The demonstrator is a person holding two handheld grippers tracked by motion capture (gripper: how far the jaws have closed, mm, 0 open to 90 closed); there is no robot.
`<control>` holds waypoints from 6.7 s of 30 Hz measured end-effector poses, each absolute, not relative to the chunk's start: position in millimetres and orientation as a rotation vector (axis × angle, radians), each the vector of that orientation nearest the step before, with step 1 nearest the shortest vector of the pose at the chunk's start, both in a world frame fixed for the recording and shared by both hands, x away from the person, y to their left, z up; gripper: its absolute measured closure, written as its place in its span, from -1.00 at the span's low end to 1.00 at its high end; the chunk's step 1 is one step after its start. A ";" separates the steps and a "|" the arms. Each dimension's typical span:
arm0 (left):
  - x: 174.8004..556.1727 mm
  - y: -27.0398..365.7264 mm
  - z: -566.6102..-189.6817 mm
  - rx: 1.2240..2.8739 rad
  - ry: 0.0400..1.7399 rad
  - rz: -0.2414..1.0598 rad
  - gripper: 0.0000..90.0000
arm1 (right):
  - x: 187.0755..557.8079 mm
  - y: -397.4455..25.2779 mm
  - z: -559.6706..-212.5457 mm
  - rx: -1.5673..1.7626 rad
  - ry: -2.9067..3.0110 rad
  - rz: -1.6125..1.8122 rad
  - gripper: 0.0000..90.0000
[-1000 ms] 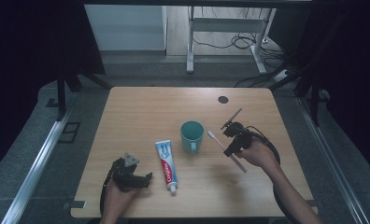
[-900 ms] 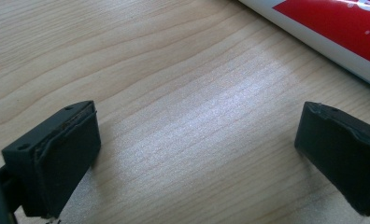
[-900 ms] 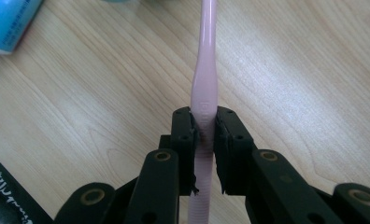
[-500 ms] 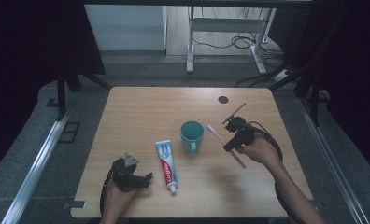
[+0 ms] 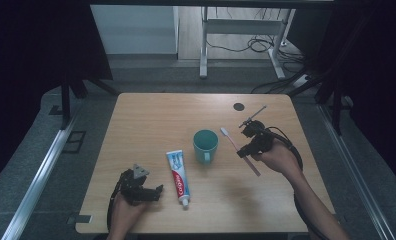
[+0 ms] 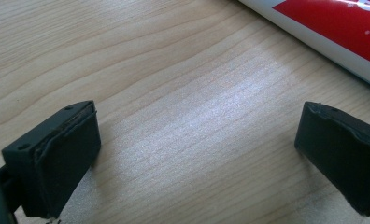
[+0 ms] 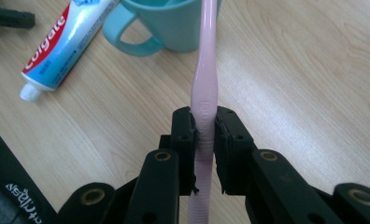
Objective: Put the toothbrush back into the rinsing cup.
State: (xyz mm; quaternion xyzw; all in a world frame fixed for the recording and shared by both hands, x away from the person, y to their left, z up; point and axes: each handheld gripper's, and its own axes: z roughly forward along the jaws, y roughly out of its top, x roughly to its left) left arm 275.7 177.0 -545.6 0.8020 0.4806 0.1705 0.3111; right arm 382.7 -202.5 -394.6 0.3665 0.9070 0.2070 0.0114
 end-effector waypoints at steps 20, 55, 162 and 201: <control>275.8 176.9 -545.8 2.114 1.269 0.452 -0.99 | 382.6 -194.9 -384.2 1.078 2.730 0.866 0.74; 275.6 176.9 -545.7 2.115 1.270 0.450 -0.99 | 396.3 -174.7 -388.6 1.015 2.538 1.187 0.74; 276.0 177.2 -545.6 2.121 1.263 0.447 -1.00 | 430.8 -120.0 -469.6 1.084 2.528 1.227 0.72; 275.9 177.1 -545.6 2.121 1.263 0.446 -1.00 | 416.7 -127.5 -447.7 1.000 2.538 1.153 0.03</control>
